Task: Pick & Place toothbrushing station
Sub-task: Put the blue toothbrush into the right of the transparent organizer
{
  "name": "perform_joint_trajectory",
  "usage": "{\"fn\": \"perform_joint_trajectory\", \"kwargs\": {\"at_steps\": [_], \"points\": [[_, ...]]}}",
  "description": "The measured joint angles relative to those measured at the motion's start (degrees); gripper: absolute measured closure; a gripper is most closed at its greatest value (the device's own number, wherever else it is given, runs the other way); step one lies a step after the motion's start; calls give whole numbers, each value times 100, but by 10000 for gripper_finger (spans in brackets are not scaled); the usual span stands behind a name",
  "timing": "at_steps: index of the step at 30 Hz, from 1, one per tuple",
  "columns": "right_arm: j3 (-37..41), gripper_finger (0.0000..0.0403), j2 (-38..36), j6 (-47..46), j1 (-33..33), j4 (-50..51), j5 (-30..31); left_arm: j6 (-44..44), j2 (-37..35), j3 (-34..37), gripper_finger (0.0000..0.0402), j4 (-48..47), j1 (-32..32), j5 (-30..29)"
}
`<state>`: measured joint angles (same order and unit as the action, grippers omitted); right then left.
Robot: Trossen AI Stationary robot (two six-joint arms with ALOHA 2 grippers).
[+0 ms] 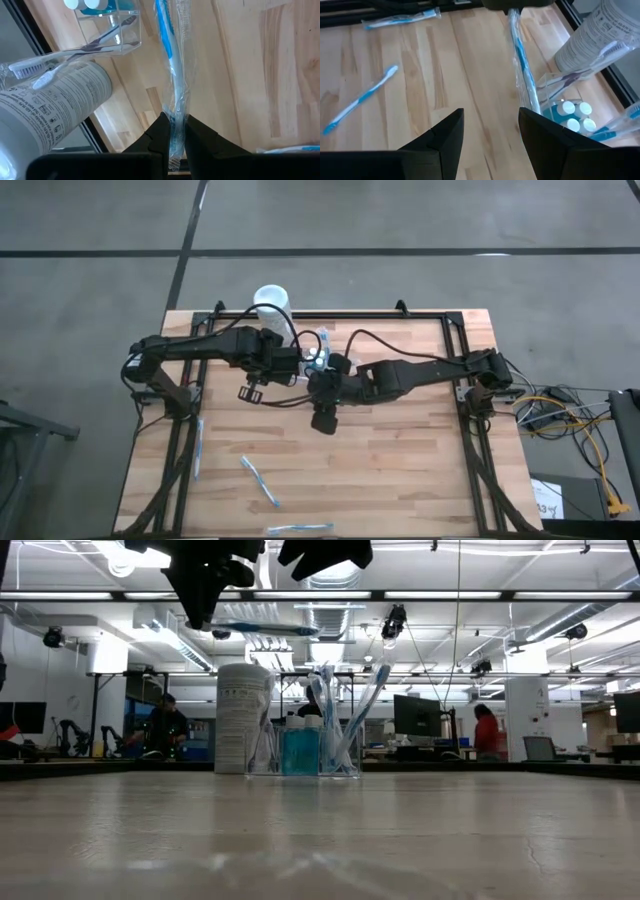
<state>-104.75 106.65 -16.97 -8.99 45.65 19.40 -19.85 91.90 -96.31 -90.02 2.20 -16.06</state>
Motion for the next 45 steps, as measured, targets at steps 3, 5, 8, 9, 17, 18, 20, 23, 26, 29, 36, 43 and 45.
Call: {"fn": "perform_joint_trajectory", "kwargs": {"at_steps": [3, 5, 8, 9, 17, 18, 20, 23, 26, 29, 36, 43, 45], "points": [[0, 220, 2, 0, 0, -66, -6, -51, 0, 0, 356, 0, 0, -52], [0, 220, 2, 2, 0, -117, -7, -64, 0, 0, 356, 0, 0, -60], [0, 220, 1, 0, 0, -173, -7, -67, 0, 0, 356, 0, 2, -67], [0, 220, 2, 7, 0, -169, -7, -67, 0, 0, 356, 0, 2, -67], [15, 220, 1, -131, 1, -135, -7, -83, 0, 0, 356, 0, 2, -67], [22, 220, 0, -85, 0, -83, -5, -101, 0, 0, 356, 1, 2, -67], [29, 220, 1, 311, -13, 103, 7, -150, 0, 0, 356, 0, 2, -65], [31, 220, 0, 1090, -46, 295, 15, -217, 0, 0, 356, 0, 2, -63], [31, 221, 1, 1734, -55, 391, 13, -222, 0, 0, 356, 0, 2, -63], [64, 226, 0, 2155, -44, 433, 18, -224, 0, 0, 356, 0, 2, -62], [306, 236, -5, 1809, 179, 419, 31, -217, 0, 0, 356, 0, 2, -58], [753, 246, -4, 1846, 310, 194, 69, -211, 0, 0, 355, 2, 2, -56], [856, 250, 0, 1934, 306, 78, 230, -211, 0, 0, 356, 0, 2, -56]]}}
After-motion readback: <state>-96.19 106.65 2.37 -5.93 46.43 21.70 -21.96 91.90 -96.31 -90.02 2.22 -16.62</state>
